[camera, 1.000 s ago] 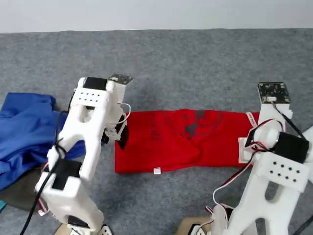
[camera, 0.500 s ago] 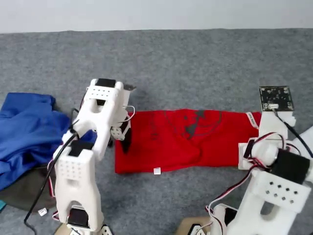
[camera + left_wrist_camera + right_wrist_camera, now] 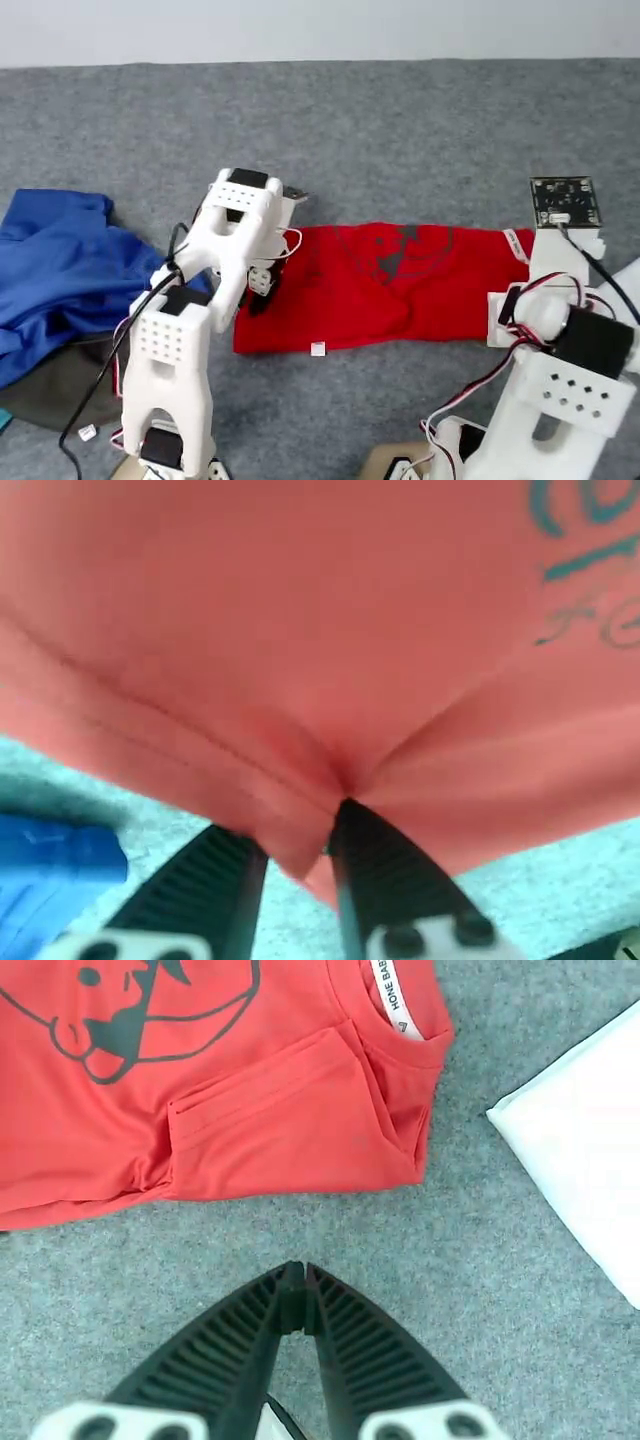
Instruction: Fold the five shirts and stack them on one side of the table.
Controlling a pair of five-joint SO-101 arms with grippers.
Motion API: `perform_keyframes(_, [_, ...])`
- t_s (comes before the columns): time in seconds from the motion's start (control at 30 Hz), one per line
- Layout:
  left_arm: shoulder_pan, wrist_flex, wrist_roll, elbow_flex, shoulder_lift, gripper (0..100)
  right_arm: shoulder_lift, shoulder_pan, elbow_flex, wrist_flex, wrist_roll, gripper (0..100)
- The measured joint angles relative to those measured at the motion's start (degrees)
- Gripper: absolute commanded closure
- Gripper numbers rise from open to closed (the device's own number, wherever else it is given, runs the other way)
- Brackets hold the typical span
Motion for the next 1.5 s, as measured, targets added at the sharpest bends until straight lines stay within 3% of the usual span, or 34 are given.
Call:
perform_keyframes(0.2, [-2.3, 1.8, 0.0, -3.1, 1.0, 100, -2.2, 0.0, 0.0, 0.0, 1.4, 98.3])
perform_keyframes(0.3, [-7.4, 1.7, -0.6, -3.4, -0.6, 100, -3.6, 0.0, 0.0, 0.0, 3.4, 98.3])
perform_keyframes(0.5, [-22.1, 1.1, -8.4, -3.4, -5.2, 100, -5.8, 0.0, 0.0, 0.0, 4.8, 98.3])
perform_keyframes(0.7, [-26.9, 1.1, -11.0, -3.4, -6.5, 100, -5.8, 0.0, 0.0, 0.0, 4.9, 98.2])
perform_keyframes(1.1, [-14.4, 1.1, -9.6, -3.2, -14.1, 100, -5.9, 0.0, 0.0, 0.0, 4.9, 98.3])
perform_keyframes(1.5, [15.0, 1.1, -8.4, -4.3, -27.2, 100, -6.0, 2.6, 0.0, 0.0, 4.9, 98.3])
